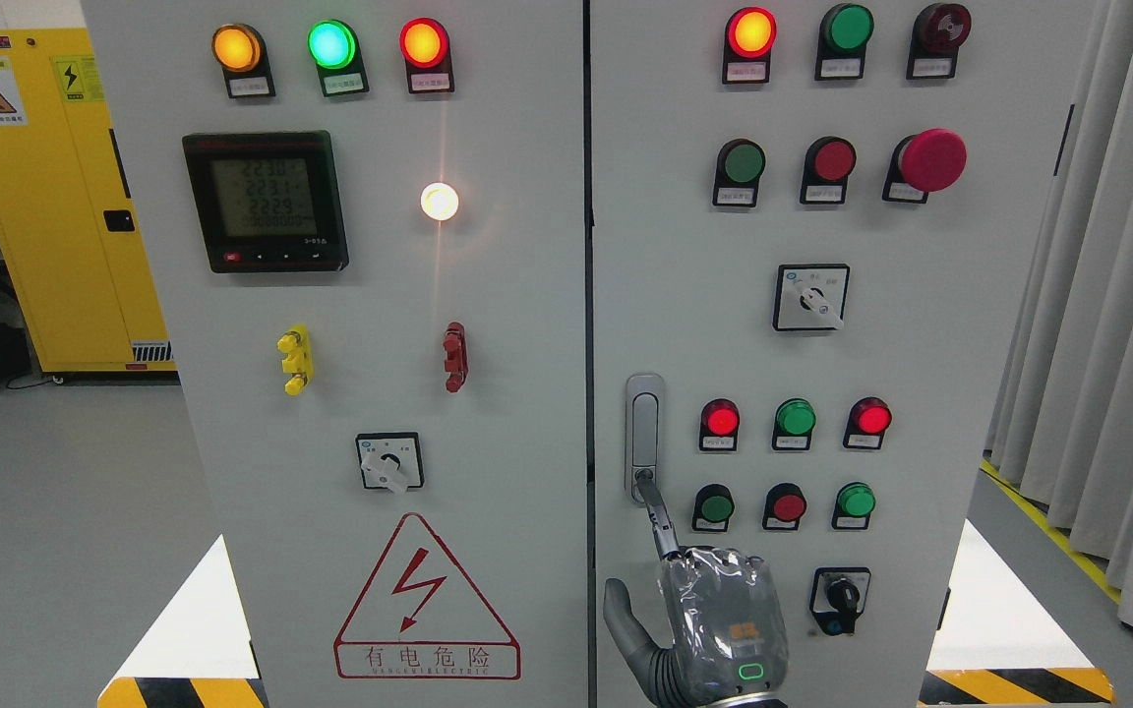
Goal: Release door handle
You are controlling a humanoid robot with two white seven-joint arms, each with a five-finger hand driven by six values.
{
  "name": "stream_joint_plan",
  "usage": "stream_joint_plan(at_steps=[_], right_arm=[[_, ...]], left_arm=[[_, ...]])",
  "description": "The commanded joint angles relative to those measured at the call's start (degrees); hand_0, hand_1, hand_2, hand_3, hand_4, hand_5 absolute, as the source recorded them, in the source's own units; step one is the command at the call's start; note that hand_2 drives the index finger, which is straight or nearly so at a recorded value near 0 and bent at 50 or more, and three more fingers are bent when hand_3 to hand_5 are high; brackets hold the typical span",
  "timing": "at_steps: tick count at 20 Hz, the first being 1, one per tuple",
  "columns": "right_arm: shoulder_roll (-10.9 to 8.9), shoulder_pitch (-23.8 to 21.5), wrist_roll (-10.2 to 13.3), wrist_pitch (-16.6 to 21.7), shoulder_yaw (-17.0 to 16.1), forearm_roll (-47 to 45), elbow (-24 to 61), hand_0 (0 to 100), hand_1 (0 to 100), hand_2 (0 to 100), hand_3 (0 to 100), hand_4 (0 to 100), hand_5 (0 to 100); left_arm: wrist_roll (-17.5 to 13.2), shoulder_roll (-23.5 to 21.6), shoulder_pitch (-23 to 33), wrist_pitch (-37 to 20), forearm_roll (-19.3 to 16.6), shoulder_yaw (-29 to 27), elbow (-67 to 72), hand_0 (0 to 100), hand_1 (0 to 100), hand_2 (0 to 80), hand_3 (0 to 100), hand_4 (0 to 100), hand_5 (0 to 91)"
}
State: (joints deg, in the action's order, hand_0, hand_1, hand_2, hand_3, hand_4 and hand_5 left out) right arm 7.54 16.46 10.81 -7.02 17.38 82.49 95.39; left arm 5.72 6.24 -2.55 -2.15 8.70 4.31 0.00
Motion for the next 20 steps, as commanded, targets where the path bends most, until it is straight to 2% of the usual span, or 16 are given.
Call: stream_joint_plan(at_steps=[1,20], right_arm=[[-0.15,-0.03,-0.09,-0.01,-0.07,-0.04,-0.3,58,35,0,100,100,100],[-0.33,-0.38,-0.09,-0.01,-0.07,0.04,-0.65,57,36,1,100,100,100]], left_arm=[[-0.01,0.0,0.0,-0.05,0.0,0.0,-0.7,12,56,0.0,0,0,0.0],[-0.01,0.0,0.0,-0.05,0.0,0.0,-0.7,12,56,0.0,0,0,0.0]])
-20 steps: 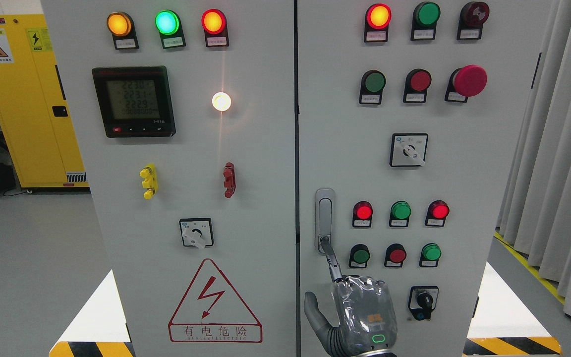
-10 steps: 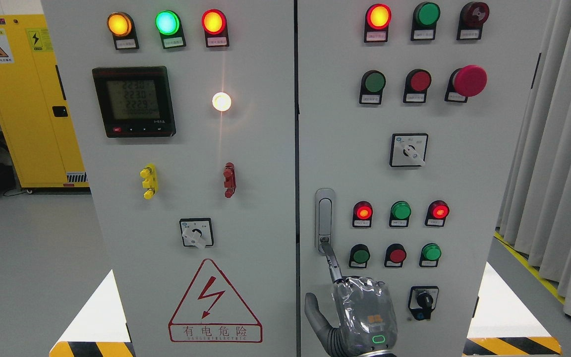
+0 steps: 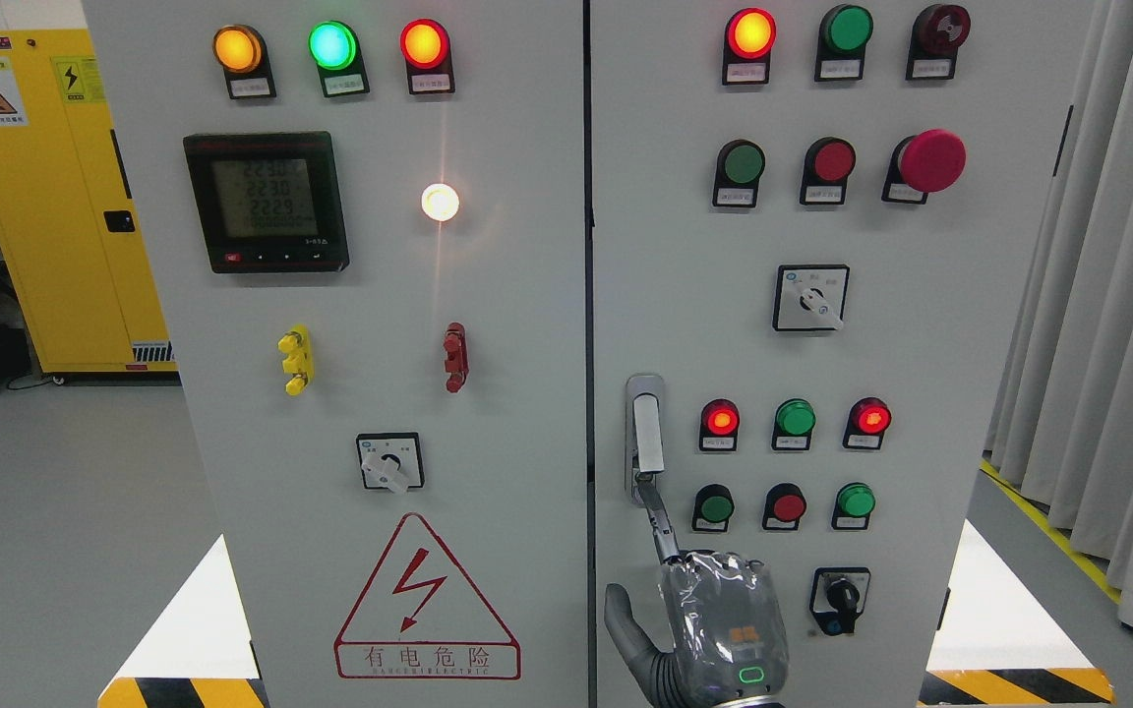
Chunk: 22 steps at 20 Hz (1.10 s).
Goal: Release door handle
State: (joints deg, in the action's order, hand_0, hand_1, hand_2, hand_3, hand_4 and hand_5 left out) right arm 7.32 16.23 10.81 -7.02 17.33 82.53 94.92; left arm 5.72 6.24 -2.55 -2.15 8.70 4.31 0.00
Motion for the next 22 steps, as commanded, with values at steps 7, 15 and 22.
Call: stream_joint_plan(at_steps=[7,15,22], right_arm=[[-0.11,-0.23,0.0,-0.01,-0.02,0.0,0.01,57,36,1,100,100,100],[-0.2,-0.23,0.35,0.08,0.07,0.0,0.36,57,36,1,100,100,100],[-0.2,-0.85,0.52,0.34,0.16,0.62,2.11,57,36,1,100,100,100]], left_arm=[[-0.01,0.0,0.0,-0.05,0.0,0.0,-0.7,12,56,0.0,0,0,0.0],[-0.01,0.0,0.0,-0.05,0.0,0.0,-0.7,12,56,0.0,0,0,0.0],[-0.01,0.0,0.0,-0.05,0.0,0.0,-0.7,12,56,0.0,0,0,0.0]])
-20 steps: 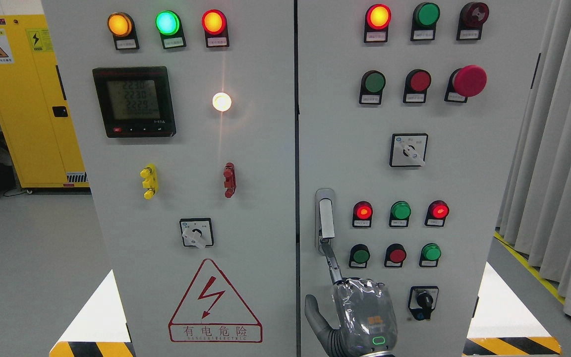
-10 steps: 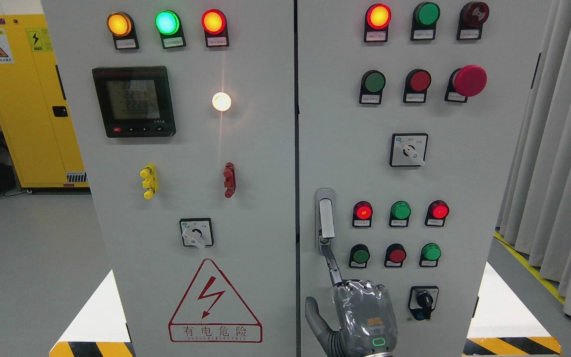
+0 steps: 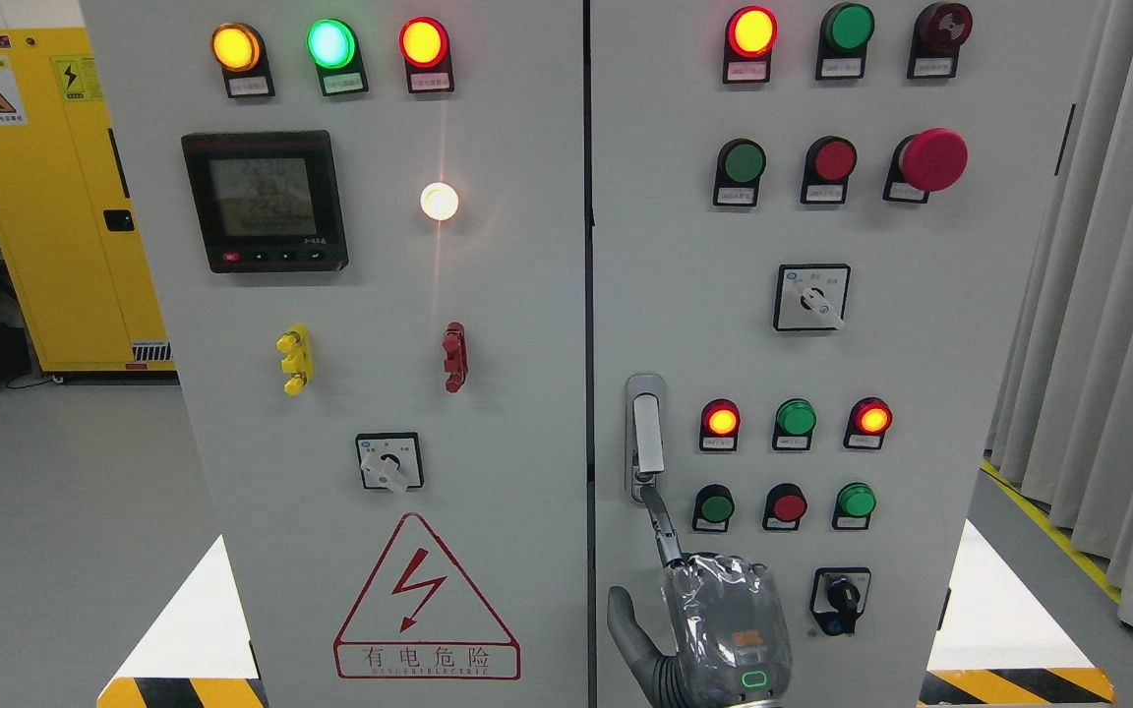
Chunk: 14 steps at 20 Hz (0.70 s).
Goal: Release door handle
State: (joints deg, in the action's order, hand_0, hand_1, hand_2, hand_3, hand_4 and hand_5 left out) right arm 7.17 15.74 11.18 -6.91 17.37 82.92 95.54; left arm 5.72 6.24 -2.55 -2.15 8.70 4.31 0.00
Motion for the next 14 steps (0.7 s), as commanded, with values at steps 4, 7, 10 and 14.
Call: stream_joint_plan(at_steps=[4,7,10,14], right_arm=[[-0.13,-0.97,0.25,0.49,0.2,0.23,2.9,56,36,2,100,100,100],[-0.22,-1.94,0.34,0.67,0.2,0.14,4.65,57,36,15,100,100,100],[-0.22,-2.99,0.25,1.37,0.12,0.05,6.85,58,37,35,100,99,100],[-0.22,-3.7,0.07,1.99,-0.06,-0.03,9.49,65,41,54,98,95,100]], left_arm=[[-0.01,0.0,0.0,-0.05,0.0,0.0,-0.7,12,56,0.0,0,0,0.0],[-0.01,0.0,0.0,-0.05,0.0,0.0,-0.7,12,56,0.0,0,0,0.0],[-0.01,0.0,0.0,-0.05,0.0,0.0,-0.7,12,56,0.0,0,0,0.0],[-0.01,0.0,0.0,-0.05,0.0,0.0,-0.7,12,56,0.0,0,0,0.0]])
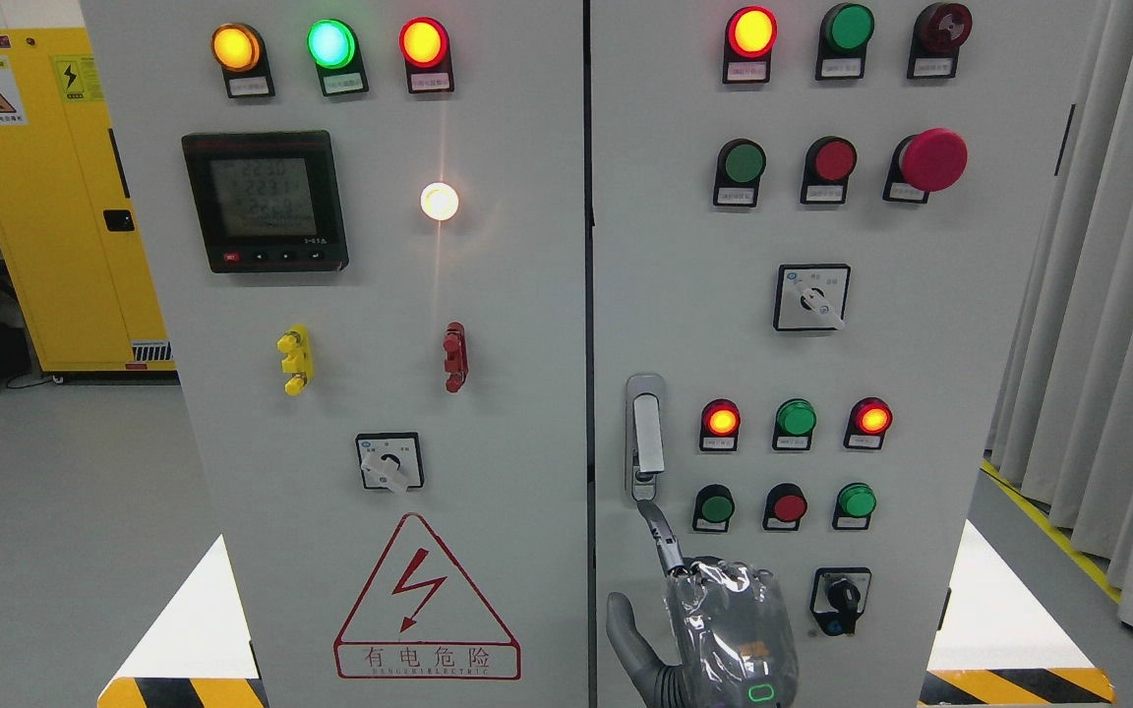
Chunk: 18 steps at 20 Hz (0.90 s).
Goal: Release door handle
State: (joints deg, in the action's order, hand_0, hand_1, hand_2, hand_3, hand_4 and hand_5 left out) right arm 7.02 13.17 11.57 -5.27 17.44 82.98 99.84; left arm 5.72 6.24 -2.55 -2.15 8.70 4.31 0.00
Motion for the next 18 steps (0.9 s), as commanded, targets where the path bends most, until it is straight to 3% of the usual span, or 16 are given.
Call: stream_joint_plan(at_steps=[1,2,3,5,8,9,10,13,14,18], right_arm=[[0.01,-1.12,-0.5,0.35,-0.21,-0.1,5.8,66,41,55,98,95,100],[0.01,-1.21,-0.67,0.44,-0.3,-0.1,6.33,67,42,56,98,95,100],[0.01,-1.21,-0.85,0.44,-0.3,-0.19,6.77,75,43,64,100,96,100],[0.01,-1.12,-0.94,0.61,-0.3,-0.19,7.47,76,42,70,100,97,100],[0.1,-0.95,-2.86,1.23,-0.39,-0.19,8.18,71,41,75,100,100,100],[0.1,-0.86,-3.48,1.23,-0.39,-0.19,8.26,73,38,82,100,100,100],[0.1,-0.69,-3.84,1.23,-0.39,-0.19,8.27,73,38,82,100,100,100],[0.1,0.36,-4.02,1.32,-0.3,-0.19,8.27,70,30,94,100,100,100],[0.1,0.8,-4.1,1.32,-0.3,-0.19,8.27,70,30,94,100,100,100],[0.1,2.47,-6.39,1.23,-0.39,-0.19,7.92,41,26,99,100,100,100]], left_arm=[[-0.01,0.0,0.0,-0.05,0.0,0.0,-0.7,12,56,0.0,0,0,0.0],[-0.01,0.0,0.0,-0.05,0.0,0.0,-0.7,12,56,0.0,0,0,0.0],[-0.01,0.0,0.0,-0.05,0.0,0.0,-0.7,12,56,0.0,0,0,0.0],[-0.01,0.0,0.0,-0.05,0.0,0.0,-0.7,12,56,0.0,0,0,0.0],[-0.01,0.0,0.0,-0.05,0.0,0.0,-0.7,12,56,0.0,0,0,0.0],[-0.01,0.0,0.0,-0.05,0.0,0.0,-0.7,12,56,0.0,0,0,0.0],[-0.01,0.0,0.0,-0.05,0.0,0.0,-0.7,12,56,0.0,0,0,0.0],[-0.01,0.0,0.0,-0.05,0.0,0.0,-0.7,12,56,0.0,0,0,0.0],[-0.01,0.0,0.0,-0.05,0.0,0.0,-0.7,12,56,0.0,0,0,0.0],[-0.01,0.0,0.0,-0.05,0.0,0.0,-0.7,12,56,0.0,0,0,0.0]])
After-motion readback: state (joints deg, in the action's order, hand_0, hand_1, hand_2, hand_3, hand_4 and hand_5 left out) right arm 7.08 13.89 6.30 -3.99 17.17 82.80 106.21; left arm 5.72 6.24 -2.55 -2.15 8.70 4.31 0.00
